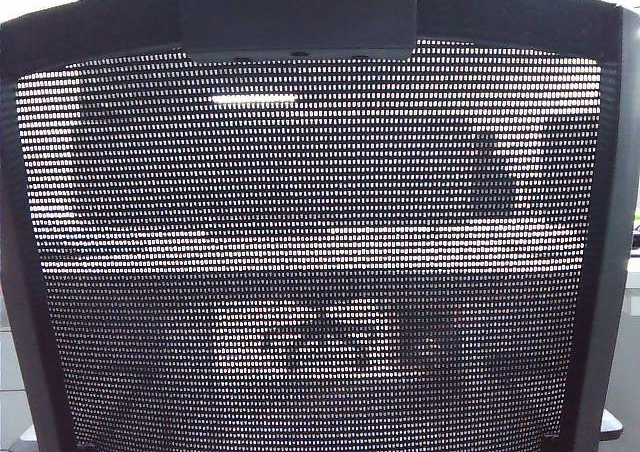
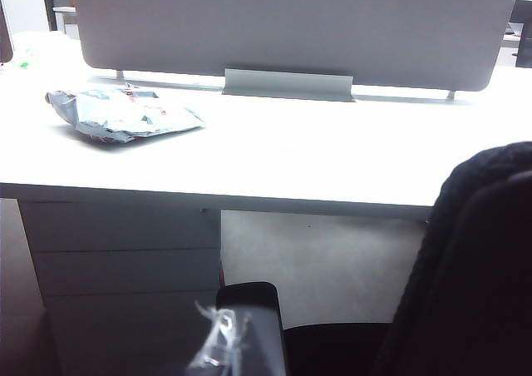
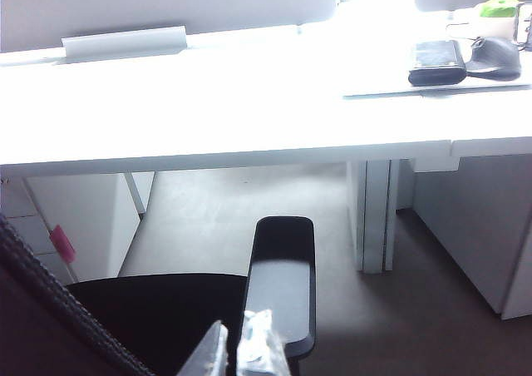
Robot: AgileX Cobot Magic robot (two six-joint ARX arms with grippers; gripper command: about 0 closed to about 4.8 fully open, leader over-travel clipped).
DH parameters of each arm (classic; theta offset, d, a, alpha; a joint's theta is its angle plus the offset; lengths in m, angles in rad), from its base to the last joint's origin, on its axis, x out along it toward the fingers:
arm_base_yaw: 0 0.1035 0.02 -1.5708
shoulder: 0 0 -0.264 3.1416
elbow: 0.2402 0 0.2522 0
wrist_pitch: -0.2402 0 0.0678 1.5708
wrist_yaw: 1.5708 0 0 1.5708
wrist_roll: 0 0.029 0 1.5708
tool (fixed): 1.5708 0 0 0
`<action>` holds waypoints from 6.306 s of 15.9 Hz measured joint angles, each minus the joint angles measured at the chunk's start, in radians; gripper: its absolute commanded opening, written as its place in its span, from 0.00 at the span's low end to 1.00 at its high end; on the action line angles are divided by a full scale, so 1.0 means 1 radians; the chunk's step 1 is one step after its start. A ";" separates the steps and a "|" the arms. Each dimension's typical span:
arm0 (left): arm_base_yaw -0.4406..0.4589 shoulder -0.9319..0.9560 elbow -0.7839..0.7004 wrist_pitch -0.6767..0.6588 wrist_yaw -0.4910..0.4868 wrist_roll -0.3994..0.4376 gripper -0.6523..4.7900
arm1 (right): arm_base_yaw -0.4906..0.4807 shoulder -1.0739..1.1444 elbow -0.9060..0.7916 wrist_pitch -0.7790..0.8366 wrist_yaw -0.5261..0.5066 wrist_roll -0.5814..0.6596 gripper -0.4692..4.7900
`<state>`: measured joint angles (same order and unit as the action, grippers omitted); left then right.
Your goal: Push the black chair under the table.
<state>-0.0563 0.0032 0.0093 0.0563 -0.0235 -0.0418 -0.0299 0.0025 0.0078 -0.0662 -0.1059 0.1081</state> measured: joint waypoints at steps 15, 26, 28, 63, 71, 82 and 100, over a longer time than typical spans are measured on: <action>0.000 0.142 0.358 -0.020 0.084 -0.232 0.11 | -0.001 0.012 0.256 0.115 0.015 0.229 0.07; -0.297 0.410 0.663 -0.489 0.472 -0.247 0.11 | 0.116 0.348 0.692 -0.346 -0.367 0.416 0.07; -0.367 0.403 0.663 -0.561 0.356 -0.239 0.11 | 0.277 0.347 0.664 -0.372 -0.316 0.412 0.07; -0.315 0.552 0.395 -0.193 -0.001 -0.175 0.11 | 0.417 0.706 0.472 -0.050 -0.058 0.302 0.07; -0.181 0.753 0.395 0.054 0.128 -0.176 0.11 | 0.356 0.869 0.473 0.122 -0.140 0.289 0.07; -0.174 1.081 0.396 0.463 0.131 -0.180 0.11 | 0.271 1.110 0.513 0.325 -0.213 0.266 0.07; -0.143 1.694 0.827 0.704 0.128 -0.175 0.11 | 0.196 1.669 0.963 0.524 -0.223 0.230 0.07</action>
<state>-0.1989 1.6970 0.8360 0.7601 0.1043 -0.2165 0.1661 1.6714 0.9707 0.4580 -0.3290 0.3386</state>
